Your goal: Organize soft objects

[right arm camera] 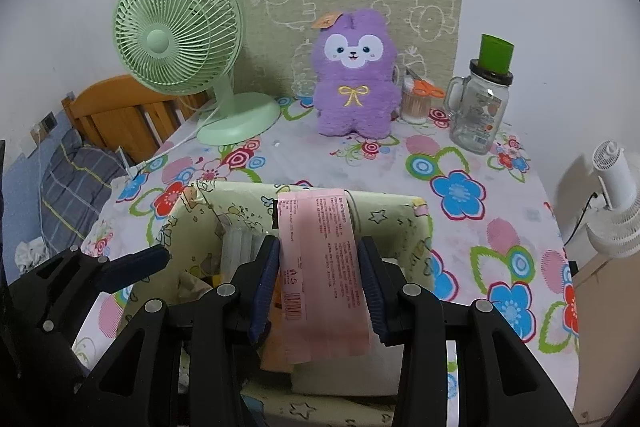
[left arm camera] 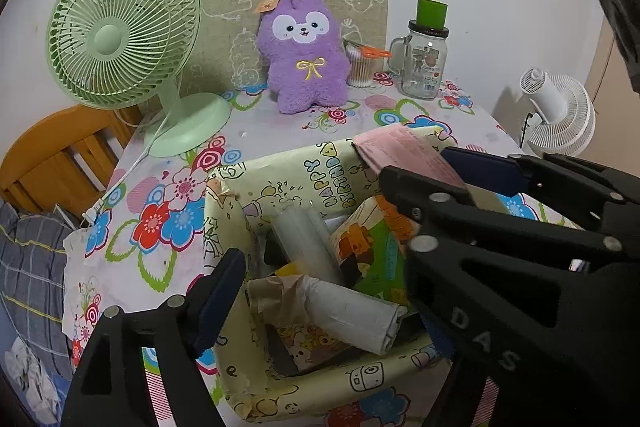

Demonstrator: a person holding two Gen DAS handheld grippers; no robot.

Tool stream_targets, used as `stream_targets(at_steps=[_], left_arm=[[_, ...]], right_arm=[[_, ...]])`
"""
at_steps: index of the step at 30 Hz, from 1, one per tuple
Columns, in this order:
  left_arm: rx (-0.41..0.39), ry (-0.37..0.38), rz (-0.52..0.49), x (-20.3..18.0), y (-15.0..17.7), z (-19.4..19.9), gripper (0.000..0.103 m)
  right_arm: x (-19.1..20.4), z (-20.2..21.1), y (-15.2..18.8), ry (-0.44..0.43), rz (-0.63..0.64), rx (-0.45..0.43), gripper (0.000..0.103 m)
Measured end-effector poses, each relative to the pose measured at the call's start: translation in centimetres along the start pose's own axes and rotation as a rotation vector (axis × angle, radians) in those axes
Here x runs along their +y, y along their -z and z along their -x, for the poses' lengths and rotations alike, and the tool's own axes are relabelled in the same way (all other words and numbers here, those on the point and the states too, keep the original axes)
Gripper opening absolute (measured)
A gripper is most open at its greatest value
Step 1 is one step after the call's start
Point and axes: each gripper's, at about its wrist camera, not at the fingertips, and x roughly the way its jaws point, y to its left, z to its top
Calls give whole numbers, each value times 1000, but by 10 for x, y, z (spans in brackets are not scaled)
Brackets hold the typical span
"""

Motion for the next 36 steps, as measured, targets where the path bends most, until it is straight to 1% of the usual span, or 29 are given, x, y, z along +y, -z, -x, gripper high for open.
stream_targets(at_steps=[5, 12, 13, 14, 15, 16, 17, 21, 25, 29, 36], left_arm=[[5, 6, -2, 2, 1, -2, 86], [19, -2, 9, 8, 3, -7, 88], [20, -2, 6, 8, 3, -7, 88], [21, -5, 3, 7, 3, -6, 88], [22, -14, -1, 6, 3, -6, 88], [24, -19, -5, 6, 3, -6, 88], [25, -20, -8, 5, 4, -6, 89], [16, -26, -14, 1, 6, 0, 93], [10, -36, -18, -2, 9, 5, 96], [18, -39, -14, -4, 14, 7, 96], [3, -43, -10, -9, 23, 18, 97]], right_arm=[[7, -10, -1, -20, 1, 13, 43], [9, -21, 1, -23, -1, 39, 45], [9, -21, 1, -22, 0, 43, 49], [8, -20, 1, -21, -4, 46, 58], [7, -19, 2, -23, -9, 47, 63], [6, -17, 2, -23, -14, 48, 75], [5, -15, 4, -11, -15, 49, 81], [-2, -5, 10, 39, -23, 43, 81], [-14, 8, 18, 41, -67, 36, 81], [-19, 20, 25, 68, -72, 28, 81], [-22, 34, 40, 84, -83, 31, 81]])
